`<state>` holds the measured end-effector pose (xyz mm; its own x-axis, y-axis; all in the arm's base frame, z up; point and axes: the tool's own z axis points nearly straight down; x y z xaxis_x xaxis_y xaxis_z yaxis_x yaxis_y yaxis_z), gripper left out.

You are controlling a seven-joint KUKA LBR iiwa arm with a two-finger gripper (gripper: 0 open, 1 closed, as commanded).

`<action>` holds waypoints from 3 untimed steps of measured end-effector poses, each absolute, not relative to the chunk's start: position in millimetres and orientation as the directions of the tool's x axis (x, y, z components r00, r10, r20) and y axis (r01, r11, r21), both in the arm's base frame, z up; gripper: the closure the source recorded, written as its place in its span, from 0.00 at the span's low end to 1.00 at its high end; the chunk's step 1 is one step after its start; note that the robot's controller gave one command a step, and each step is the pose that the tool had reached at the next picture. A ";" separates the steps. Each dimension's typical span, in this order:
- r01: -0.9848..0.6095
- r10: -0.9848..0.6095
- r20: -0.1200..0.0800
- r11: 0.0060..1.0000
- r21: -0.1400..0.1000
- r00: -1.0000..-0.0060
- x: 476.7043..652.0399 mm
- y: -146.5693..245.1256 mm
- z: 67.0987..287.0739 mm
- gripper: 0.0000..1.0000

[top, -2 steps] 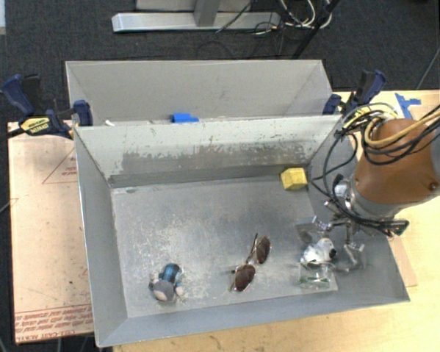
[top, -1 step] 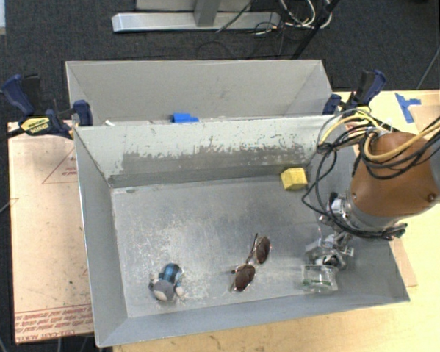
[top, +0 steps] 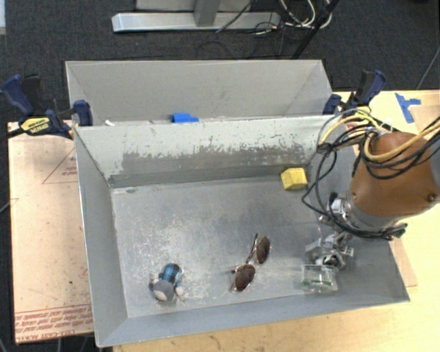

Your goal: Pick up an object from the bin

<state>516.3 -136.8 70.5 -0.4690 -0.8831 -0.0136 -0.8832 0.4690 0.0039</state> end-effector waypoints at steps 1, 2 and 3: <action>-0.884 -0.884 -0.011 0.468 0.007 -0.468 515.1 -136.7 74.0 1.00; -0.884 -0.884 -0.003 0.468 0.009 -0.468 513.5 -137.8 94.3 1.00; -0.882 -0.882 -0.003 0.471 -0.001 -0.471 515.9 -139.1 108.8 1.00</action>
Offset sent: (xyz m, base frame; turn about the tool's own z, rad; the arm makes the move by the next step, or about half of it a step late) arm -0.0002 -0.0001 0.0491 0.0000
